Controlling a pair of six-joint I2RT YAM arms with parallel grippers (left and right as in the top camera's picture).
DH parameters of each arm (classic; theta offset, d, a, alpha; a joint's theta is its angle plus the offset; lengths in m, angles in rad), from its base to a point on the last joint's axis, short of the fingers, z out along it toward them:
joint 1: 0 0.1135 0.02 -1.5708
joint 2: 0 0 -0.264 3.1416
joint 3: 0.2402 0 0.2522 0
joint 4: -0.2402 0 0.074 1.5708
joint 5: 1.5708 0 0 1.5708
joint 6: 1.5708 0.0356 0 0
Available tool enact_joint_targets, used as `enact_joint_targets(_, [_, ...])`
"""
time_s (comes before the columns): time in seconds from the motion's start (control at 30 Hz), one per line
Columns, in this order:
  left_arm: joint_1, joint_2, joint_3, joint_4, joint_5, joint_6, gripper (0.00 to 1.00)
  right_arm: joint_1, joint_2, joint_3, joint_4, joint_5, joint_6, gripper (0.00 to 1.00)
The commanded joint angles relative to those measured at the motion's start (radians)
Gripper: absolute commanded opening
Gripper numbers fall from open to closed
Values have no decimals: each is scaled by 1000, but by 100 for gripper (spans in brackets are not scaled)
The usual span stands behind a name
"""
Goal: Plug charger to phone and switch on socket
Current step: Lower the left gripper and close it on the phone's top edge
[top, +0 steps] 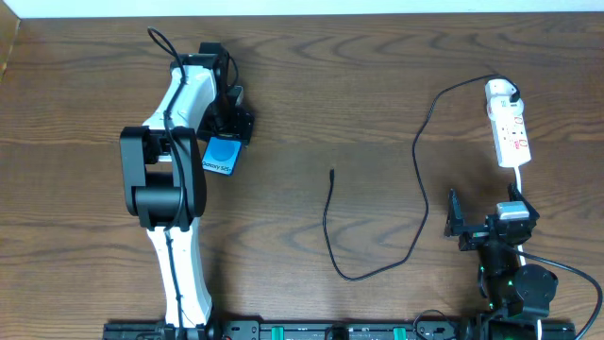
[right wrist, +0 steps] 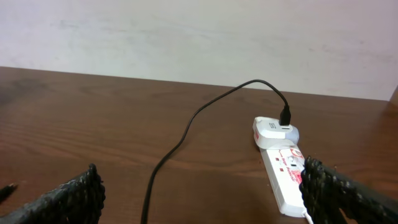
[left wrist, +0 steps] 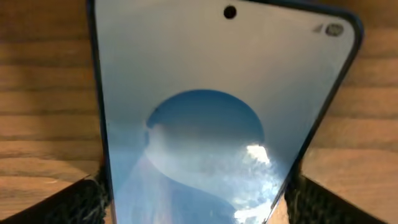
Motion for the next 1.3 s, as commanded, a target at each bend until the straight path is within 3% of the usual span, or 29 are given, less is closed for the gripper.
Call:
enact_joint_targets(0.0, [-3,25,-22,-6,28,7,87,9,-6,-1,-5,8,-10,99])
enact_joint_targets(0.3, [-3,25,-22,-10,27,7,88,9,-6,-2,-5,8,-10,99])
enact_joint_targets(0.53, [-3,25,-22,-58,27,82,98,9,-6,-2,-5,8,-10,99])
enact_joint_targets(1.27, [-2,25,-22,29,23,119,98,9,-6,-2,-5,8,-10,99])
